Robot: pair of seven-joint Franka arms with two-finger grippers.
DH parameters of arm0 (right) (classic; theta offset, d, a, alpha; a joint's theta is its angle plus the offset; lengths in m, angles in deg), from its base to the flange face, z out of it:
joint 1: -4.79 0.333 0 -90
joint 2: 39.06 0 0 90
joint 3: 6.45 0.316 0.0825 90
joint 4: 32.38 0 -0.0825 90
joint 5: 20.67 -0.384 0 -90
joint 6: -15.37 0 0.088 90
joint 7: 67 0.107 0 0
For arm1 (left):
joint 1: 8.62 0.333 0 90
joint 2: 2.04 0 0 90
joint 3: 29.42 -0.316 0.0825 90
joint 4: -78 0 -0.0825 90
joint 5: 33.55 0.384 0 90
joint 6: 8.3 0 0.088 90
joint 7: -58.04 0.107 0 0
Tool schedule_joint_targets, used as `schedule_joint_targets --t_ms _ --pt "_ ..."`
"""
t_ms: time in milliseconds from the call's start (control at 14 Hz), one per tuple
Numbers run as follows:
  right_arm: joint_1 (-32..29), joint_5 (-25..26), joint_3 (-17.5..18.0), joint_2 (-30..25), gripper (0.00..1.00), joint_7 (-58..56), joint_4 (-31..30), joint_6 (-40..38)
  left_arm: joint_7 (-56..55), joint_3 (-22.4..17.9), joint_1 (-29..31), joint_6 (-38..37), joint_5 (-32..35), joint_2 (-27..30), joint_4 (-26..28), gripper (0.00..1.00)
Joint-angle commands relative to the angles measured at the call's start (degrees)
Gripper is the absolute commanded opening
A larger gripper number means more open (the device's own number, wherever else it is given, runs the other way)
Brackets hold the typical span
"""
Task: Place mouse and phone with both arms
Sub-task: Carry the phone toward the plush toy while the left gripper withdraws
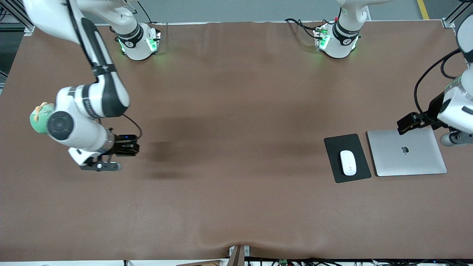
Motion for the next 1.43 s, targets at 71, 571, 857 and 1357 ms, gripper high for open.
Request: schedule_joint_targets --t_ms 71,571,857,1357 --pt "-8.8 -0.1 1.3 -3.6 0.0 -9.6 -10.3 6.5 3.4 0.1 0.4 -3.8 -2.2 4.7 1.1 1.0" --pt "-17.9 -0.1 1.3 -1.0 0.0 -17.8 -15.5 15.4 5.4 -5.6 -6.4 -8.7 -4.2 9.7 3.7 1.0" --pt "-20.8 -0.1 1.3 3.2 0.0 -20.3 -15.4 18.8 5.5 -5.7 -6.1 -8.8 -5.5 10.0 3.7 1.0" --pt "-23.7 0.1 1.3 7.1 0.01 -21.5 -15.1 22.5 5.1 -5.9 -5.9 -10.0 -5.7 9.4 2.2 1.0"
